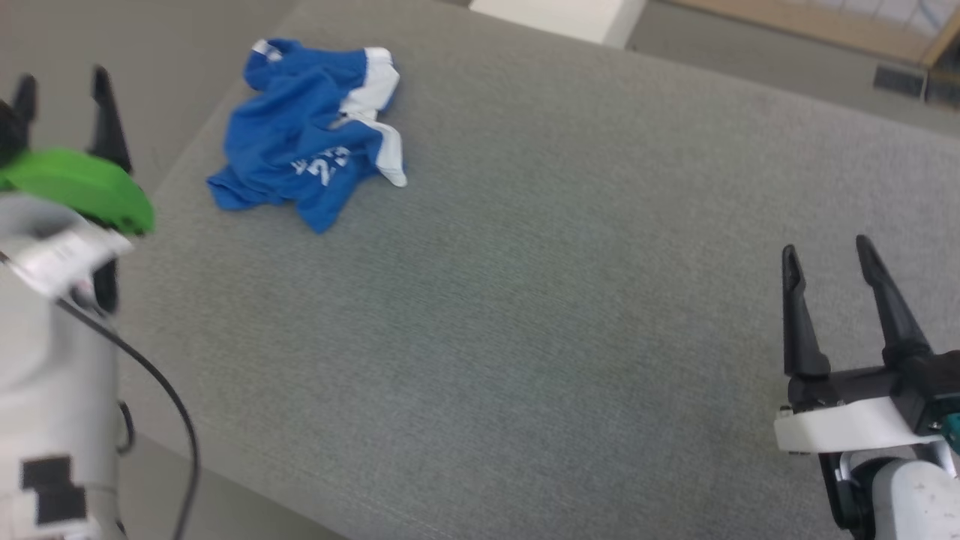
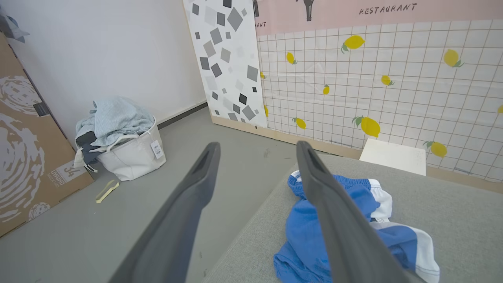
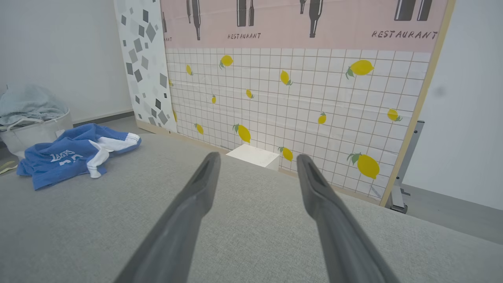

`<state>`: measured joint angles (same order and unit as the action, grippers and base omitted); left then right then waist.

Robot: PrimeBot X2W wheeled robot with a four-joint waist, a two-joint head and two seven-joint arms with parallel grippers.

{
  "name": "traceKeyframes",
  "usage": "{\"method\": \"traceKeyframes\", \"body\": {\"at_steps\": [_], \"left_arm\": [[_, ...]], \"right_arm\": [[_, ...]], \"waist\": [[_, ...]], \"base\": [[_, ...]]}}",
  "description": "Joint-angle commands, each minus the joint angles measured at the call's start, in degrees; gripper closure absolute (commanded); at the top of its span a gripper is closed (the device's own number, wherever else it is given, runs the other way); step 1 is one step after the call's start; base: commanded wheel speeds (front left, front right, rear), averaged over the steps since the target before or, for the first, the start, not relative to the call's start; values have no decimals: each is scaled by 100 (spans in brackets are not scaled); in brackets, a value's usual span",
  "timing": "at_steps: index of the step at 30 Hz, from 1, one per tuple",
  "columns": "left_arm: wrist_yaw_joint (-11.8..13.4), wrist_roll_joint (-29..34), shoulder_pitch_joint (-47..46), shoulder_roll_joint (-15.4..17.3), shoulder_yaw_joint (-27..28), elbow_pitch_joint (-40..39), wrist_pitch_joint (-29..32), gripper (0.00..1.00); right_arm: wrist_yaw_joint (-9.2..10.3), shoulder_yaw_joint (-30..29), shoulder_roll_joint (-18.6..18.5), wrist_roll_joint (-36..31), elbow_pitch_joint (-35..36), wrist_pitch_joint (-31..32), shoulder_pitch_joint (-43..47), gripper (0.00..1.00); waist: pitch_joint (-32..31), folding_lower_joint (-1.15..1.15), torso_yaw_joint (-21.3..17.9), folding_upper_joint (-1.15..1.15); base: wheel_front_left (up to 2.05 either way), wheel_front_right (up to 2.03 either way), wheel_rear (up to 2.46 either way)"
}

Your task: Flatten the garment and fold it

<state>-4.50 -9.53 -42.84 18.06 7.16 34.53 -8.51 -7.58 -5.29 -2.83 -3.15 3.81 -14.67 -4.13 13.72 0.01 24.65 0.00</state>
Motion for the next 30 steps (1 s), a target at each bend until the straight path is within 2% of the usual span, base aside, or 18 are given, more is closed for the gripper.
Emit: {"method": "traceKeyframes", "body": {"at_steps": [1,4,8,11,12,15,18,24,30], "left_arm": [[-75,-140,-270,73,25,162,130,0],[-231,-440,-878,339,-32,765,790,0],[-293,-1267,-1523,503,-128,1313,1792,0],[-296,-1958,-1753,790,-618,1278,2602,0],[-297,-2444,-1827,1012,-883,1170,3140,0],[-297,-3113,-1890,1369,-1328,995,4105,0],[-298,-3639,-1947,1753,-1651,740,4778,0],[-298,-4246,-1985,2282,-2130,516,5374,0],[-298,-4350,-1936,2413,-2554,767,5475,0]], "right_arm": [[9,-34,-5,-56,51,-33,-129,0],[9,-127,-5,-132,118,-33,-262,0],[9,-224,-5,-177,196,-33,-407,0],[9,-226,-5,-222,279,-33,-495,0],[9,-245,-5,-244,347,-33,-546,0],[9,-268,-5,-298,427,-33,-610,0],[9,-301,-5,-351,491,-33,-674,0],[9,-303,-5,-587,665,-33,-801,0],[9,-250,-5,-653,812,-33,-886,0]], "waist": [[677,-1,-496,0],[973,-1,-665,0],[1324,-1,-877,0],[1580,-1,-1038,0],[1740,-1,-1116,0],[1967,-1,-1231,0],[2162,-1,-1305,0],[2517,-1,-1433,0],[2702,-1,-1525,0]], "base": [[0,0,0],[0,0,0],[0,0,0],[0,0,0],[0,0,0],[0,0,0],[0,0,0],[0,0,0],[0,0,0]]}}
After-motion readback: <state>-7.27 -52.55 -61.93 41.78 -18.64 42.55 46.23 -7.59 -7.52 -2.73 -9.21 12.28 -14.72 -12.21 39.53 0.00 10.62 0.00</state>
